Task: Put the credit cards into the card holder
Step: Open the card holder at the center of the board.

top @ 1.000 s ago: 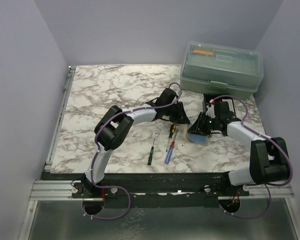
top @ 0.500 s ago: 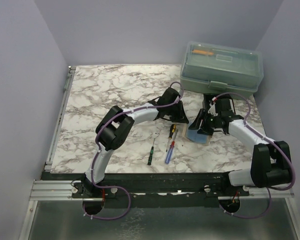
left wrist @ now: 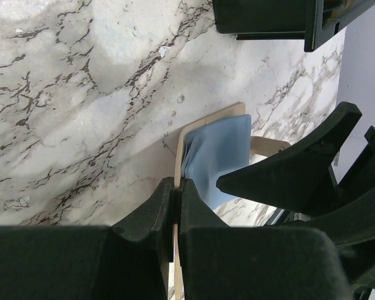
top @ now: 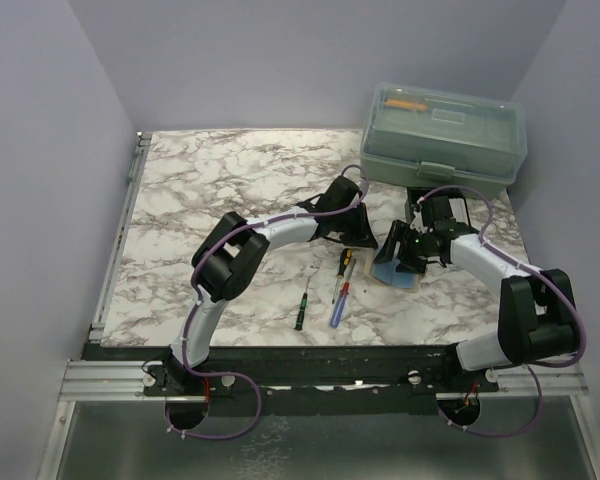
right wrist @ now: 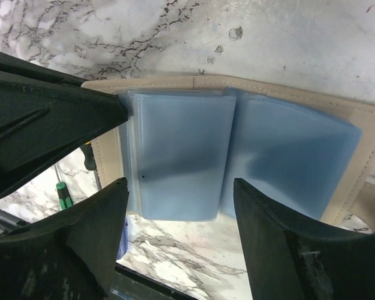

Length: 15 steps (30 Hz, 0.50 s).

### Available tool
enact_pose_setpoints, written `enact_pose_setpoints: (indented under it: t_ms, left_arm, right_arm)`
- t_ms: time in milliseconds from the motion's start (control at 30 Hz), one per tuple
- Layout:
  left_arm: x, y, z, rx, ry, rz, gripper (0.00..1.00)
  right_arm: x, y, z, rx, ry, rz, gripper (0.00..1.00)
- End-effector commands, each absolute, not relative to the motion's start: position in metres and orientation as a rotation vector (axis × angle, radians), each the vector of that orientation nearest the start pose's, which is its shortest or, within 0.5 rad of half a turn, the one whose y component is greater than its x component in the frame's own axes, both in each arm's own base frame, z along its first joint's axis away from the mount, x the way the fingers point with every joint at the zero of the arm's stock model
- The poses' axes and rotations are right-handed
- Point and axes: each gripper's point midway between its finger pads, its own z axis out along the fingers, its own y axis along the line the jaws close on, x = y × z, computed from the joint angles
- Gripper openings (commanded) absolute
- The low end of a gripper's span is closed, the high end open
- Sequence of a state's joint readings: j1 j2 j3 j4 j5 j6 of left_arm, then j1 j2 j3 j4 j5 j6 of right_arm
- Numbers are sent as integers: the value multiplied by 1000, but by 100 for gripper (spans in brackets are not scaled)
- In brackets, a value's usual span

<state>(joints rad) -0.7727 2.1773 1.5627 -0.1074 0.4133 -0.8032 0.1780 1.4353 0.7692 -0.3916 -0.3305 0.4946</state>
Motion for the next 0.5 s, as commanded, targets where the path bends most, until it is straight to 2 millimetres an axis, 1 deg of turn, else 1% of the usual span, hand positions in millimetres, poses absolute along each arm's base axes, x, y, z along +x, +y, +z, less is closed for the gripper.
enact_pose_setpoints:
  t_ms: [0,100,300,400,467]
  left_arm:
    - [331,-460,86,226,2522,-1190,0]
    - [331,-460,86,225,2521,-1191,0]
    - [331,-460,88,228,2517,-1196,0]
    - [331,-460,90,225,2514,-1193,0]
    - [332,-458,89,224,2513,-1184,0]
  right_arm:
    - [287,123,48,294,2673,596,70]
    - [287,123,44,298,2681,590,67]
    - [286,120,34,316,2701,561,57]
    - [284,113,30,351,2717,505,52]
    - [282,105,29,391,2723,437,51]
